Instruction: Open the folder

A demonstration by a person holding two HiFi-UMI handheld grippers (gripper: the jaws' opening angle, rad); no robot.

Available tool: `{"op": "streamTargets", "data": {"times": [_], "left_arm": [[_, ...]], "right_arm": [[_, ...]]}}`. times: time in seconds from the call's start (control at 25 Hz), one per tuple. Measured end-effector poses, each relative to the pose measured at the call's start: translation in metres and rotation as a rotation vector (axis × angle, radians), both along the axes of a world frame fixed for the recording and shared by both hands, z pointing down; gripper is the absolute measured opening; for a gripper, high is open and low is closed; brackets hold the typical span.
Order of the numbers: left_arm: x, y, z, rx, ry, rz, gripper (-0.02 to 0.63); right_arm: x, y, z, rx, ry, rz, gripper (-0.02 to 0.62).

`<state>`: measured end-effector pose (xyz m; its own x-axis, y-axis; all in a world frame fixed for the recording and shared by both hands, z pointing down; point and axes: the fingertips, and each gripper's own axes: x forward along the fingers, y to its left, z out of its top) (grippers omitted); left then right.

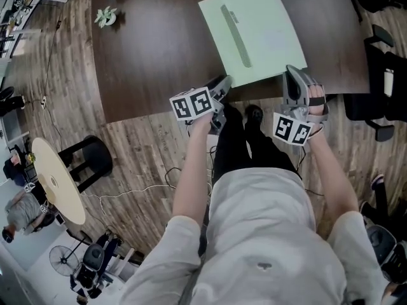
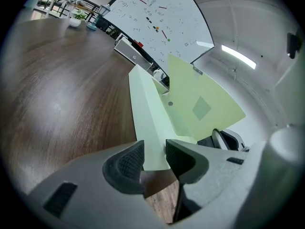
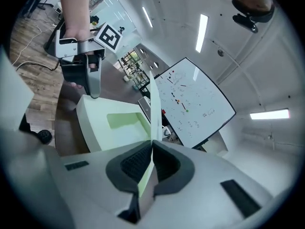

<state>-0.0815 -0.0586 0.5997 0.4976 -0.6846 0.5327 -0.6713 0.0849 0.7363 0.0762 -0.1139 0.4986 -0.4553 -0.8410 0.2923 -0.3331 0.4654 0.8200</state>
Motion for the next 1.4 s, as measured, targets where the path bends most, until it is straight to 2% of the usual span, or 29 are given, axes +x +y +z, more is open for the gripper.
{"op": "streamTargets", "data": {"times": [0.52,0.76,1.2,1.4], "left_arm": [[-0.005,0.0,0.003,-0.031,-0.049,-0.013,0.141],[-0.005,0.001,0.004,-0.048,-0.07,-0.002,0.141],[-0.005,-0.001,0.005,-0.055,-0.102,-0.001,0.14],[-0.005,-0.001,0.005,-0.06,-0.112,0.004,0.14]], "right_arm": [[0.039,-0.022,-0.016,-0.031,-0.076,0.135,0.041],[0.058,-0.033,-0.025,-0.106,-0.202,0.204,0.073],[0.091,-0.046,-0.048,-0.059,-0.278,0.274,0.081],[0.111,-0.058,-0.048,-0.032,-0.252,0.316,0.089]]}}
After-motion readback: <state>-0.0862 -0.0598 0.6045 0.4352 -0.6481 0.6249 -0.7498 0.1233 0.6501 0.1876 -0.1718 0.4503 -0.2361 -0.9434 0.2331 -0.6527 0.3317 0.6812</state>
